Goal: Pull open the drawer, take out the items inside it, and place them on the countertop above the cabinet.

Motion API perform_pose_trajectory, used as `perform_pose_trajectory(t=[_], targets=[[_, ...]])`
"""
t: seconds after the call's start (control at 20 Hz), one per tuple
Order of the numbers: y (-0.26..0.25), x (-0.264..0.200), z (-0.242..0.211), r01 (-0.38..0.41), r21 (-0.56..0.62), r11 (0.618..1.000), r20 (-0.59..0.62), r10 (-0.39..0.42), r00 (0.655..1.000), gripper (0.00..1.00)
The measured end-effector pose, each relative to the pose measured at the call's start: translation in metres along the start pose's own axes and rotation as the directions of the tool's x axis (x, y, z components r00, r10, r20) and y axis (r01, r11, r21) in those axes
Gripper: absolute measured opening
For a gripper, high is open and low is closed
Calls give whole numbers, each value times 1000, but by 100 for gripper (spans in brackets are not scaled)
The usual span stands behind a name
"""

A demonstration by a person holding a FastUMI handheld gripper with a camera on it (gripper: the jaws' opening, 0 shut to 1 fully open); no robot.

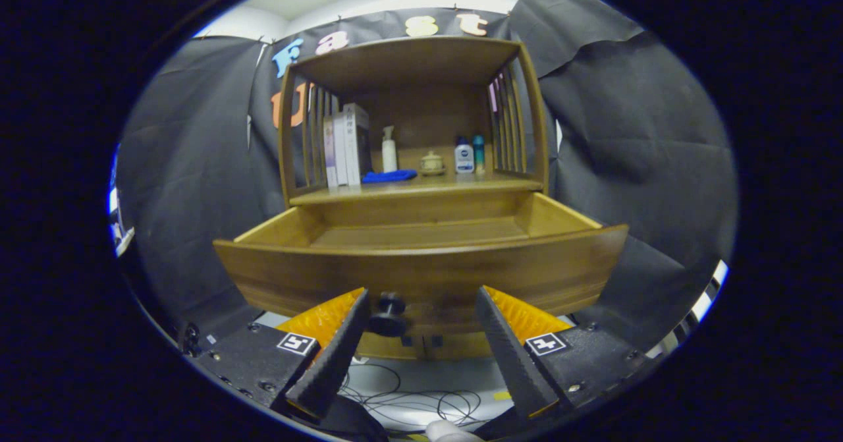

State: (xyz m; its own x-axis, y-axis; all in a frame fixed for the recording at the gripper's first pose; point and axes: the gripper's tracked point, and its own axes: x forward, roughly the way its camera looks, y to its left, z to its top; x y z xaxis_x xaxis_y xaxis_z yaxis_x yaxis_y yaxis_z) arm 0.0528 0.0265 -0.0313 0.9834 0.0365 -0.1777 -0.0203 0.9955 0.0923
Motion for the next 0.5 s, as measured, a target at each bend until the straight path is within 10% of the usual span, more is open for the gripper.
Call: perform_pose_trajectory(t=[0.5], targets=[[-3,33,164,-1,82,997,98,-7,995,99]])
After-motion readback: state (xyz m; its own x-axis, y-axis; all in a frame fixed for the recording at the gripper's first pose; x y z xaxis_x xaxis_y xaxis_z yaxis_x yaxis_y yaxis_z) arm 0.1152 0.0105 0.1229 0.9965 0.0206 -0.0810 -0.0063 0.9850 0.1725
